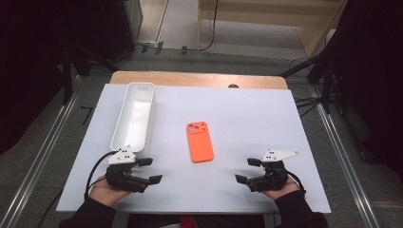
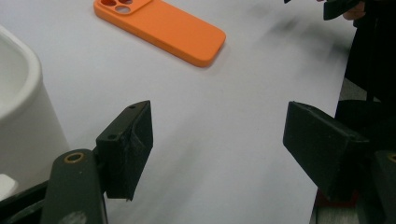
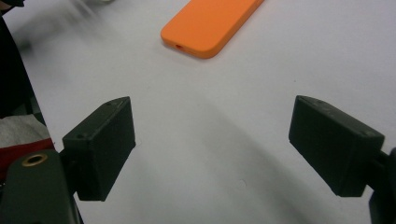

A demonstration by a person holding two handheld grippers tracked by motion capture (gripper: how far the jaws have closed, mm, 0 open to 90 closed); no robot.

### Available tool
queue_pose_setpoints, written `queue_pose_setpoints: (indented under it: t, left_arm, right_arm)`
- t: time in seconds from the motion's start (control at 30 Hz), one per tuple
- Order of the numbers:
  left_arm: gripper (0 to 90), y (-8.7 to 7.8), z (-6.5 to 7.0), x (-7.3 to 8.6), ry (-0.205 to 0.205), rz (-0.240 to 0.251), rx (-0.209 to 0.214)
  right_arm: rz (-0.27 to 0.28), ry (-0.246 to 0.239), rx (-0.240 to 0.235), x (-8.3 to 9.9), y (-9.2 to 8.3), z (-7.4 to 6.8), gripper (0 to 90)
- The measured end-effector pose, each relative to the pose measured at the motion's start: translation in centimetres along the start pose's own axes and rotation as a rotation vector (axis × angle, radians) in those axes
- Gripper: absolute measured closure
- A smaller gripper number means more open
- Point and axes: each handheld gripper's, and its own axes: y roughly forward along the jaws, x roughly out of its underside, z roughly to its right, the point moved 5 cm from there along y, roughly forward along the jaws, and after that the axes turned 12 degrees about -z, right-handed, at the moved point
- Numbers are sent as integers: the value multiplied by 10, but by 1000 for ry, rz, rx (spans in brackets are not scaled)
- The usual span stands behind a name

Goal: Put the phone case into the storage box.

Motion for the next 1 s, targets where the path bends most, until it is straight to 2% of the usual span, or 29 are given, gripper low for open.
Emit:
queue_pose_setpoints:
  t: [0.37, 1.0]
  left_arm:
    - [248, 0, -2, 0, -3, -4, 4]
    - [249, 0, -3, 0, 0, -2, 5]
  right_arm:
    - [7, 18, 8, -1, 1, 1, 132]
    - [-3, 21, 22, 1, 1, 2, 132]
